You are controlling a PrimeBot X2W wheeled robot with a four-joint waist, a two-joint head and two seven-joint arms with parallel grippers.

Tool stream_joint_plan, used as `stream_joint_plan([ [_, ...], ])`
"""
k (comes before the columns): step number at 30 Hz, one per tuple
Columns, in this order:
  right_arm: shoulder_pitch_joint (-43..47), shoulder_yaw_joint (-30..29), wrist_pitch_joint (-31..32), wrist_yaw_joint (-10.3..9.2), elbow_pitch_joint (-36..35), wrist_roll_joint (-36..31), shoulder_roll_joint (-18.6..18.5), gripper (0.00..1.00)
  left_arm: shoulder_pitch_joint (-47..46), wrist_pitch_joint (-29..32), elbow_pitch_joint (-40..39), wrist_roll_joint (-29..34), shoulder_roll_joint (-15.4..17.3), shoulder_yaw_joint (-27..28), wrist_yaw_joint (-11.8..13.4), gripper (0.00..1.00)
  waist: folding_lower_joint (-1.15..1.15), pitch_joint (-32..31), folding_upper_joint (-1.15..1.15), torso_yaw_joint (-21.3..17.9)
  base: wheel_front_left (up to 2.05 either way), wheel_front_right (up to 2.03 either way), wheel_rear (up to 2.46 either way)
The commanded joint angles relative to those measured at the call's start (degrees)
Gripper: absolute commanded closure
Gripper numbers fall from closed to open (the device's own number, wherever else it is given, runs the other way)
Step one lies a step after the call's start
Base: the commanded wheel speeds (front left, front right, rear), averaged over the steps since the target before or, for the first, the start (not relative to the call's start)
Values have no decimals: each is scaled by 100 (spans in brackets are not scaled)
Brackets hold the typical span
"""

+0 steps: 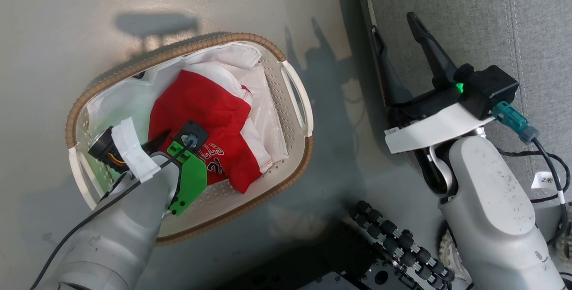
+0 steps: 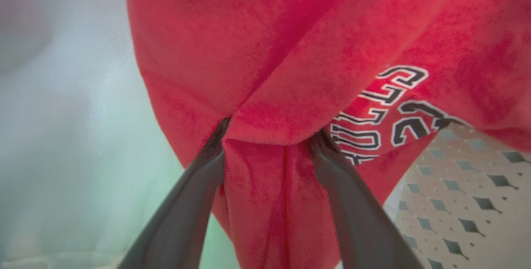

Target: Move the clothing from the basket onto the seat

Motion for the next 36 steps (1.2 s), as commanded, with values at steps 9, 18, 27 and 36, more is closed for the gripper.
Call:
stream_joint_plan([
  [9,58,-178,0,-6,229,-163,-6,0,257,-751,-85,-353,-238,68,-87,100,-1,-666,18,372,0,0,0],
  [18,574,-445,0,-6,649,-421,-11,0,879,-1314,-480,-957,-384,35,-138,100,-1,-1987,18,978,0,0,0],
  [27,1157,-510,0,-6,929,-376,-74,0,1531,-1408,-1281,-1692,-380,-106,-146,100,-1,-3092,18,1483,0,0,0],
  [36,1766,-438,0,-6,1108,-367,-137,0,2073,-1404,-2463,-1844,-377,383,-25,100,-1,-4068,18,1831,0,0,0],
])
